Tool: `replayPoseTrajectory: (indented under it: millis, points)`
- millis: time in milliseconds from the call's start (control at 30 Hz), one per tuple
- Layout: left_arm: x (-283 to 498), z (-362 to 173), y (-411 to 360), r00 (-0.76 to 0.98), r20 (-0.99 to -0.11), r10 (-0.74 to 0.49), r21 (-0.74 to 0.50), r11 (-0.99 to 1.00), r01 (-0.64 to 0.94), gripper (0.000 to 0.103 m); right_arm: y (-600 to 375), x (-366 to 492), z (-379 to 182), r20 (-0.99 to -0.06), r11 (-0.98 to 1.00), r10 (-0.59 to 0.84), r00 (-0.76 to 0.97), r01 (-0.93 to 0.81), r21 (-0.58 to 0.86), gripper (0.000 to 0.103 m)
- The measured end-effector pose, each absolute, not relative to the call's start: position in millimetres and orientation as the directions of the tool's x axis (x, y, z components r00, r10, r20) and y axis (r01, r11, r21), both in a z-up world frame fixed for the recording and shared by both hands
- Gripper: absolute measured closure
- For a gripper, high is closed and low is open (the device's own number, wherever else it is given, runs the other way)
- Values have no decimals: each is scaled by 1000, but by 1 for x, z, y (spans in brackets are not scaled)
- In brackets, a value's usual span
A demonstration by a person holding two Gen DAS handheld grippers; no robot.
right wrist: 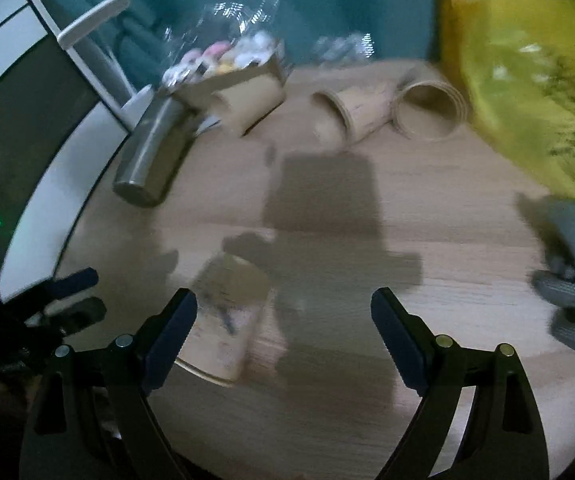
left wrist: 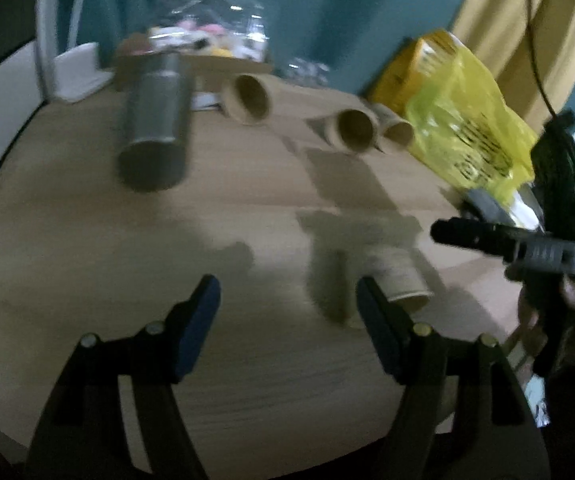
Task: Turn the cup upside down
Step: 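Grasp the paper cup with the right tool while the left tool releases it, then turn the cup rim-down with the right tool and set it on the table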
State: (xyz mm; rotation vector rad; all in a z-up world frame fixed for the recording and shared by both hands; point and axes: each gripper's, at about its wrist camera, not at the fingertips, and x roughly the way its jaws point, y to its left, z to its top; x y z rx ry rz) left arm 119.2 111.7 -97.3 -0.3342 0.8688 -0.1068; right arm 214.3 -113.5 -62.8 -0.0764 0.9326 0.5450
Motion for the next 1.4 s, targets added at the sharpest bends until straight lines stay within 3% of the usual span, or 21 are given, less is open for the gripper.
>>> replayPoseTrajectory:
  millis: [267, 500, 533, 733, 867, 1067, 1200, 1400]
  points:
    - [112, -124, 160, 661, -710, -245, -395, 915, -85, 31, -55, 261, -87, -906, 876, 343, 247, -432, 214, 13]
    - [115, -132, 181, 666, -695, -269, -427, 901, -82, 31, -41, 266, -109, -954, 901, 268, 134, -385, 199, 29]
    - [114, -132, 180, 666, -695, -270, -427, 900, -81, 31, -40, 266, -111, -955, 902, 268, 130, -383, 201, 37]
    - [110, -130, 175, 667, -690, -281, -426, 903, -61, 31, -37, 248, -98, -920, 881, 311, 239, -434, 185, 38]
    - [104, -123, 165, 681, -676, -283, -418, 908, -38, 31, -34, 218, -74, -823, 858, 315, 472, -512, 34, 38]
    - [92, -115, 140, 710, -652, -264, -376, 927, -1, 31, -43, 166, -72, -506, 840, 324, 799, -490, -235, 38]
    - [85, -112, 127, 734, -647, -207, -303, 953, 2, 31, -62, 146, -95, -332, 900, 277, 901, -365, -237, 38]
    - [74, -123, 129, 779, -601, -180, -336, 941, -41, 31, -82, 104, -113, -209, 908, 251, 945, -305, -286, 38]
